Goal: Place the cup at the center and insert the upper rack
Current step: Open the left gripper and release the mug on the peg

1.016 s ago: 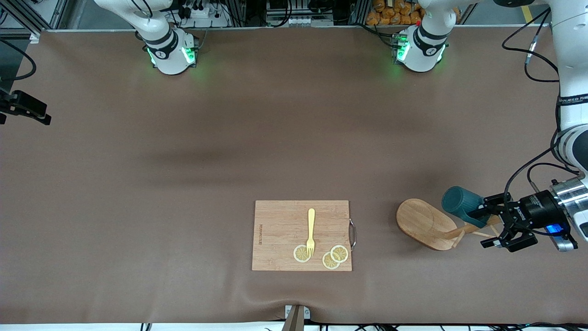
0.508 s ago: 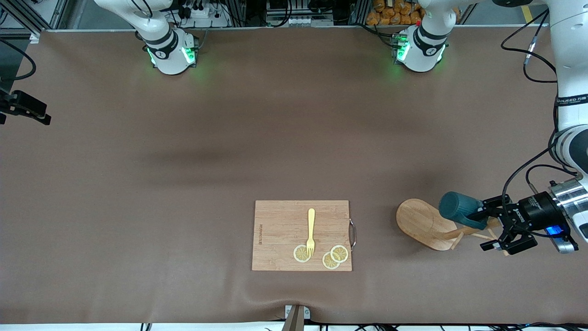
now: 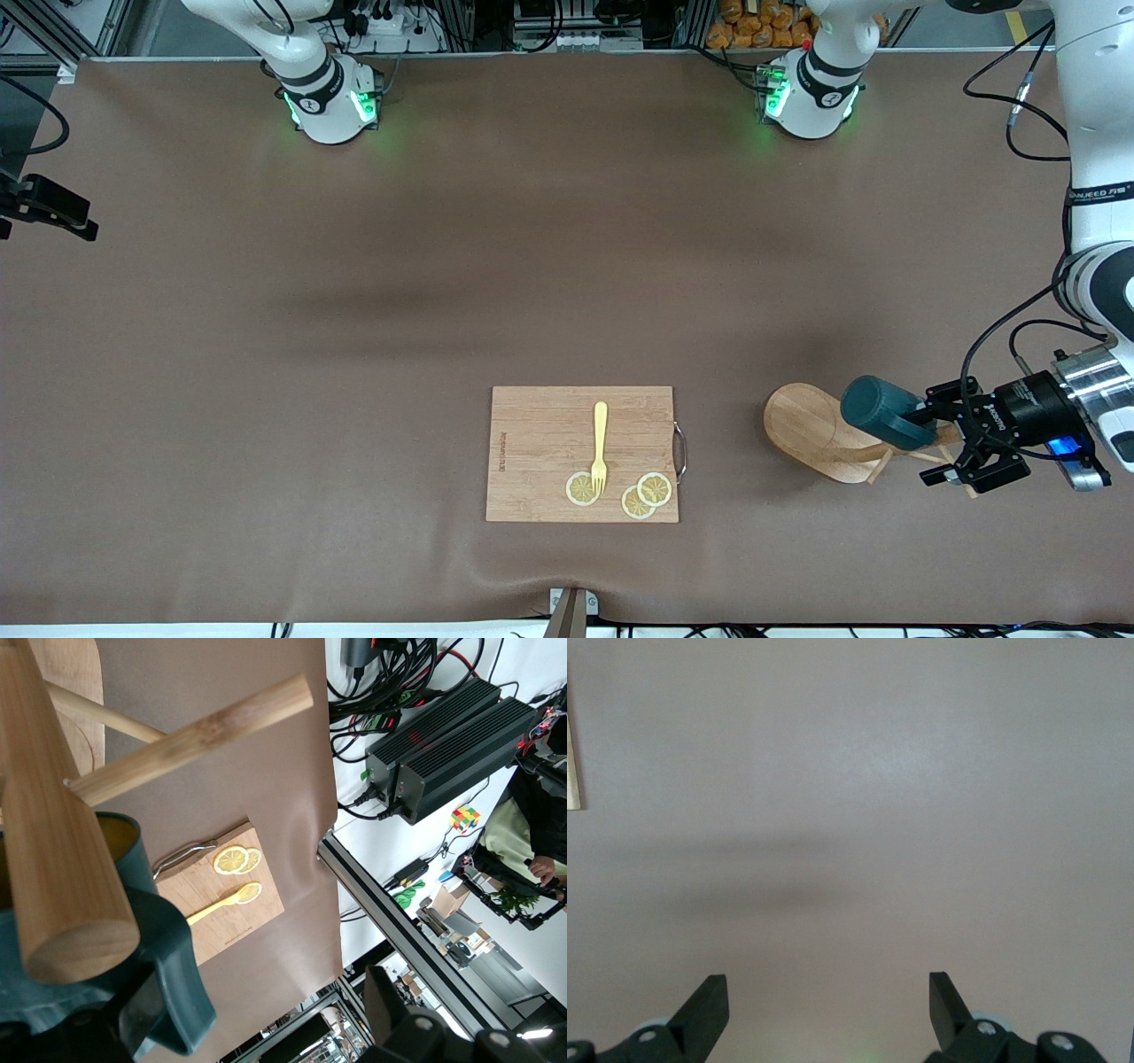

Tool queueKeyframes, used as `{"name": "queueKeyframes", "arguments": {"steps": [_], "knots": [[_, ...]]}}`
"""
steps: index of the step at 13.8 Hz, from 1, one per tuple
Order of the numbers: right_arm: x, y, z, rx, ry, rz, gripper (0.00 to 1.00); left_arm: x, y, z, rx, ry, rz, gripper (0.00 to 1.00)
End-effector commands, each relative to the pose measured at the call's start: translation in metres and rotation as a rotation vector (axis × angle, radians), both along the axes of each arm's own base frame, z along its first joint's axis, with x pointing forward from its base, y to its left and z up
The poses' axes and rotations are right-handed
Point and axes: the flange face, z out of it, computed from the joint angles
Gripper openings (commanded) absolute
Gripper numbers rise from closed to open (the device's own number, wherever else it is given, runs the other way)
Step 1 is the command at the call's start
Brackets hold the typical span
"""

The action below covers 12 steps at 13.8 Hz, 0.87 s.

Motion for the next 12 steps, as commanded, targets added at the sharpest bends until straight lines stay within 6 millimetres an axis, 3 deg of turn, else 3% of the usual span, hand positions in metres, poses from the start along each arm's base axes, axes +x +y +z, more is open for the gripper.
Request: {"name": "queueKeyframes", "arguments": {"steps": [1, 8, 12], "knots": [[-0.001, -0.004, 0.003, 0.004, -0.002, -0.013, 1.00, -0.002, 0.000, 0.010, 0.043, -0.022, -0.017, 1.00], [-0.001, -0.003, 0.002, 0.004, 0.000, -0.011, 1.00, -0.009, 0.004, 0.034, 0.166, -0.049, -0.062, 1.00], [-0.001, -0.004, 0.002, 0.004, 0.000, -0.013, 1.00, -0.016, 0.001, 0.060, 0.286, -0.077, -0.114, 1.00]]}}
